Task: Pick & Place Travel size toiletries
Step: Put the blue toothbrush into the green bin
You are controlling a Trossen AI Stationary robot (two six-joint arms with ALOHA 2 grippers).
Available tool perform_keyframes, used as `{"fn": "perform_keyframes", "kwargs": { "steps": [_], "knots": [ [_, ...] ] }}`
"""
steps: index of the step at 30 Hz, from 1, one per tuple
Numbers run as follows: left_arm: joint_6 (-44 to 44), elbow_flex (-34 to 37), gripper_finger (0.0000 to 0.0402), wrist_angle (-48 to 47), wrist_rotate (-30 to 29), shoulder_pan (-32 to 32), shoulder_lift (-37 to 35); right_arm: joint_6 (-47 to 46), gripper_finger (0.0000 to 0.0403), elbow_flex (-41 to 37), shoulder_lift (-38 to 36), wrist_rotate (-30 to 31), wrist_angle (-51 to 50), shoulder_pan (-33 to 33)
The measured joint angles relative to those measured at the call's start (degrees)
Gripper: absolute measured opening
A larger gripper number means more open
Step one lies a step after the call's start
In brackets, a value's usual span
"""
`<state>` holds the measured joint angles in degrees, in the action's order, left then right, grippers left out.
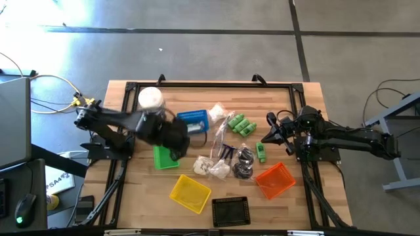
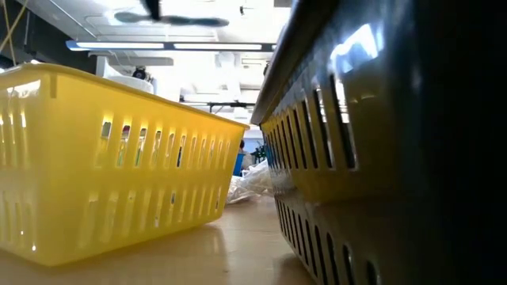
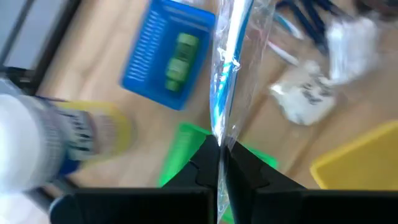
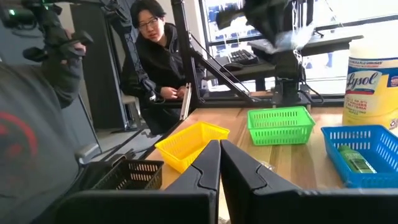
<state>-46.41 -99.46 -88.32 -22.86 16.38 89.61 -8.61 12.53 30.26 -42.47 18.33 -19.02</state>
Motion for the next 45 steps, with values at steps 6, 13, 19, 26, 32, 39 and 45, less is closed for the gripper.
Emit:
{"fn": "perform_keyframes", "kwargs": {
  "steps": [6,13,19,26,32,39,45],
  "knots": [
    [-14.90,11.18,0.0007,-0.83,1.81,5.87,-2.19,0.90,0.0003,0.00,-0.02,0.03,0.21,-0.01],
    [-23.98,19.33,0.0007,-1.78,8.32,9.22,-4.35,1.24,0.0003,0.00,0.00,-0.06,-0.09,-0.01],
    [-15.00,22.89,0.0007,-1.79,13.62,6.91,-4.27,1.31,0.0003,0.00,0.00,-0.06,-0.20,-0.01],
    [-11.01,25.79,0.0007,-1.64,21.32,3.42,-4.24,1.03,0.0003,0.00,0.00,0.14,-0.16,-0.01],
    [-10.53,28.26,0.0007,-1.12,23.46,0.13,-2.20,0.92,0.0003,0.00,0.00,0.51,-0.14,-0.01],
    [-7.29,29.18,0.0007,0.81,24.29,-2.16,0.70,0.90,0.0003,0.00,0.00,0.51,-0.14,0.01],
    [-6.35,29.16,0.0007,1.69,24.84,-3.67,3.32,0.88,0.0003,0.00,0.00,0.47,-0.15,-0.01]
  ]
}}
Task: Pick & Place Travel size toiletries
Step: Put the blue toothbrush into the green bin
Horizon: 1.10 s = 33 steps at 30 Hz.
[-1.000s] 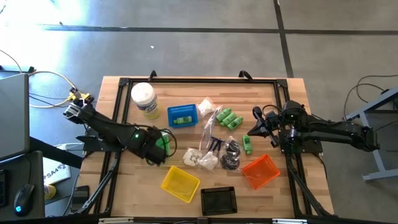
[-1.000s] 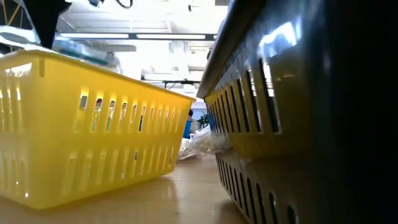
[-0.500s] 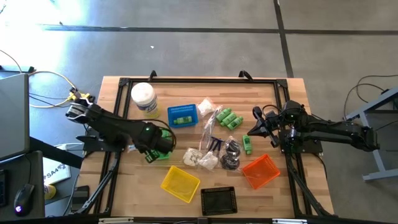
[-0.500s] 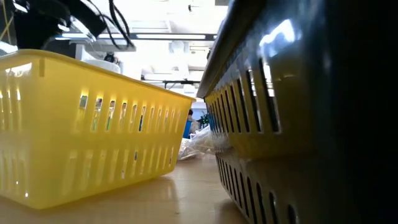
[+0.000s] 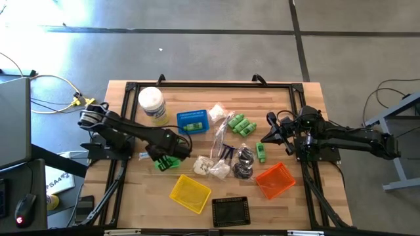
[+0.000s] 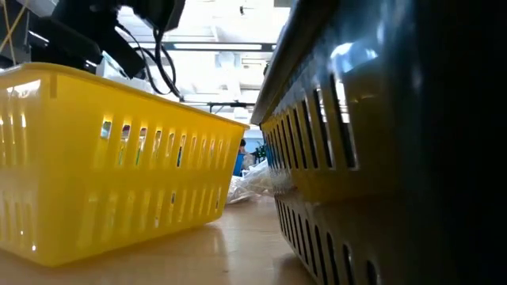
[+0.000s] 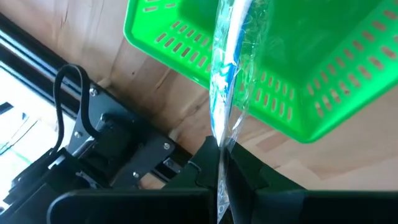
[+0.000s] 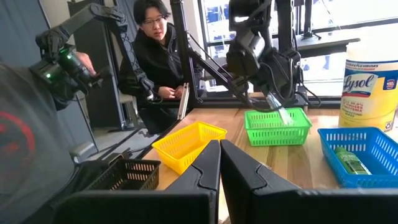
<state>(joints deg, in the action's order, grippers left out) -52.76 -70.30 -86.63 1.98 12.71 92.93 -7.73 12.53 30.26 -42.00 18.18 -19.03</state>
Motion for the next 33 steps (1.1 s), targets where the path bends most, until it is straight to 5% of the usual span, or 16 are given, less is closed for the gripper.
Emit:
{"fn": "perform_keyframes", "kwargs": {
  "steps": [33],
  "knots": [
    [1.95,-0.09,0.0010,8.99,6.30,-6.33,8.39,0.44,0.0003,0.00,0.02,-0.55,-1.16,0.02]
  ]
}}
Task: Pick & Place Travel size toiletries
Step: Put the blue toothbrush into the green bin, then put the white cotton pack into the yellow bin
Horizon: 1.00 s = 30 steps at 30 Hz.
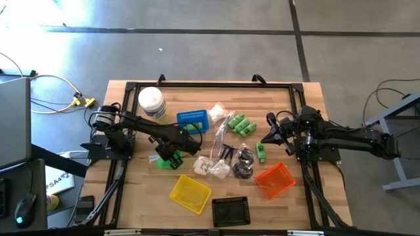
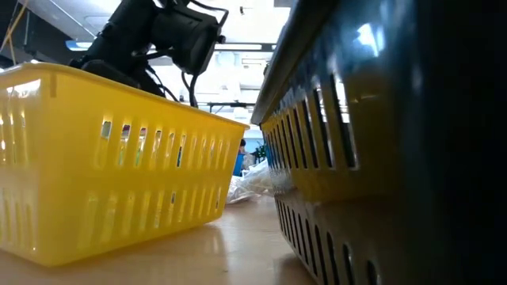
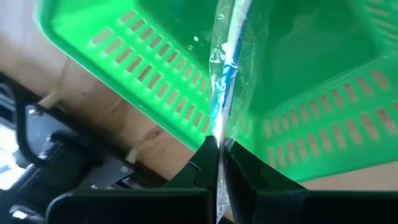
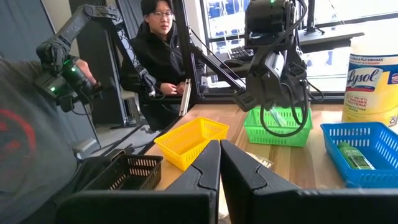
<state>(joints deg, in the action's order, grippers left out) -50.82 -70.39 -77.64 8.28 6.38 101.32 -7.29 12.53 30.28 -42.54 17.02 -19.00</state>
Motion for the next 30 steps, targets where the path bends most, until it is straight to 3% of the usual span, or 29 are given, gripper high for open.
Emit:
{"fn": "perform_keyframes", "kwargs": {
  "steps": [8,21,30],
  "knots": [
    [2.81,0.00,0.0024,0.15,0.18,0.10,0.00,0.02,0.0003,0.00,0.00,0.00,-0.07,0.00],
    [3.02,-0.75,0.0183,-0.89,4.38,0.03,-0.01,1.07,0.0003,0.00,0.00,-0.02,-0.13,-0.01],
    [4.05,-7.45,0.0229,-5.25,3.87,0.03,-0.35,0.94,0.0003,0.00,0.00,-0.04,-0.32,-0.02]
  ]
}}
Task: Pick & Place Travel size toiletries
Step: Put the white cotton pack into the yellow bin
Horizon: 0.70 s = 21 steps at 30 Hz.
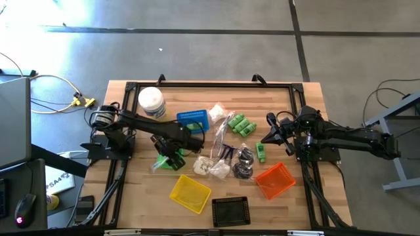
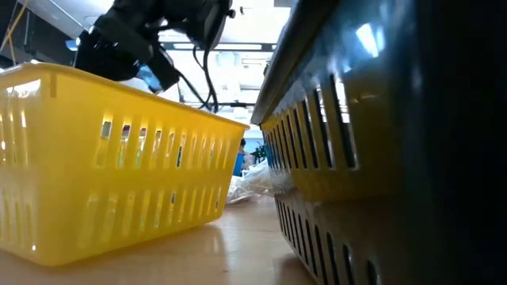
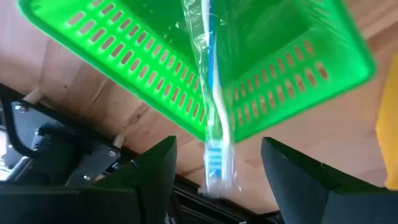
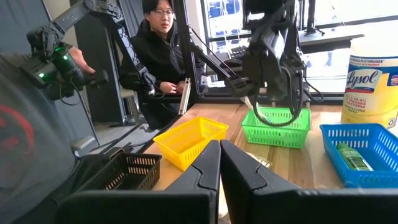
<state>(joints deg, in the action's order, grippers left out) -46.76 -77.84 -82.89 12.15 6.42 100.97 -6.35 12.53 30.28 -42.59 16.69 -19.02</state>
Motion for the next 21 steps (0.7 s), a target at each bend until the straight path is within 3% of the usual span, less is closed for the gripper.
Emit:
{"fn": "perform_keyframes", "kwargs": {
  "steps": [5,10,16,21],
  "knots": [
    [-0.11,-0.60,0.0230,-0.94,-0.11,0.00,0.02,-0.03,0.0003,0.00,0.00,-0.01,-0.24,0.00],
    [0.00,-0.86,0.0230,-7.62,0.57,0.11,-0.53,-0.07,0.0003,0.00,0.00,-1.41,-0.25,0.02],
    [0.02,-1.41,0.0214,-2.57,-8.84,3.20,-9.72,-0.02,0.0003,0.00,0.00,-1.36,-0.27,-0.01],
    [0.93,-1.29,0.0141,8.45,-25.59,6.94,-20.64,0.44,0.0003,0.00,0.00,-1.07,-0.47,0.02]
  ]
}}
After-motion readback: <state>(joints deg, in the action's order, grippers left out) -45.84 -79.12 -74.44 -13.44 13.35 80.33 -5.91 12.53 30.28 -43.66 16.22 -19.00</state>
